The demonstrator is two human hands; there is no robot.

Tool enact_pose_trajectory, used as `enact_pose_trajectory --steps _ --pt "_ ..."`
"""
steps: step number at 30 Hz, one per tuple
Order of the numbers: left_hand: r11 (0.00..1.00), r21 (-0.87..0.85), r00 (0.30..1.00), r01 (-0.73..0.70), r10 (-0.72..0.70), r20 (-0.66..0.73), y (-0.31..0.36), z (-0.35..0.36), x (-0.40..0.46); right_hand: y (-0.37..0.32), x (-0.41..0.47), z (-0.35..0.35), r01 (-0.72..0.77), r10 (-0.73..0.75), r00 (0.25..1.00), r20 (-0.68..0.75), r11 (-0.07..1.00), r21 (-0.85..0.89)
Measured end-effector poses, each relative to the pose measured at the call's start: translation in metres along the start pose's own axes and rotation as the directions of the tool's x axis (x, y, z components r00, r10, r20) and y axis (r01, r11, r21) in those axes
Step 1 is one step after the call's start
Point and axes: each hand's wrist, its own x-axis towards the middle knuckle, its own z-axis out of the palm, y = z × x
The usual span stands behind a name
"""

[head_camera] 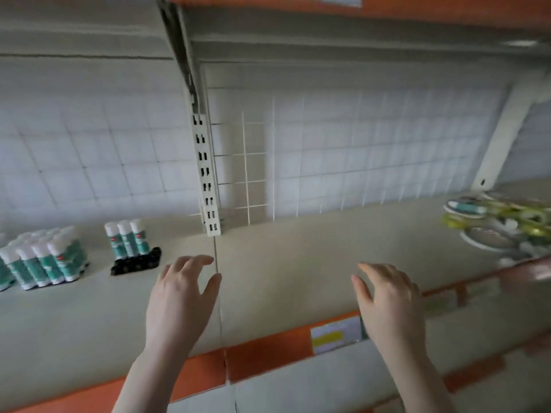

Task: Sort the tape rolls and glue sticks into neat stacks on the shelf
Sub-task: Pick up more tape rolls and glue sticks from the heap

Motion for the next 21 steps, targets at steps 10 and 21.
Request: enact_pose_trajectory --steps 10,21 --pt "0.995 -0.028 0.992 -0.095 0.097 0.082 0.119 0.101 0.045 0.146 0.064 0.008 -0.066 0.063 0.997 -0.044 0.994 -0.085" --pt "0.992 -0.017 0.985 -0.123 0.124 0.123 0.239 0.178 0.053 0.295 0.115 -0.005 -0.044 0.043 0.999 -0.024 0.998 -0.054"
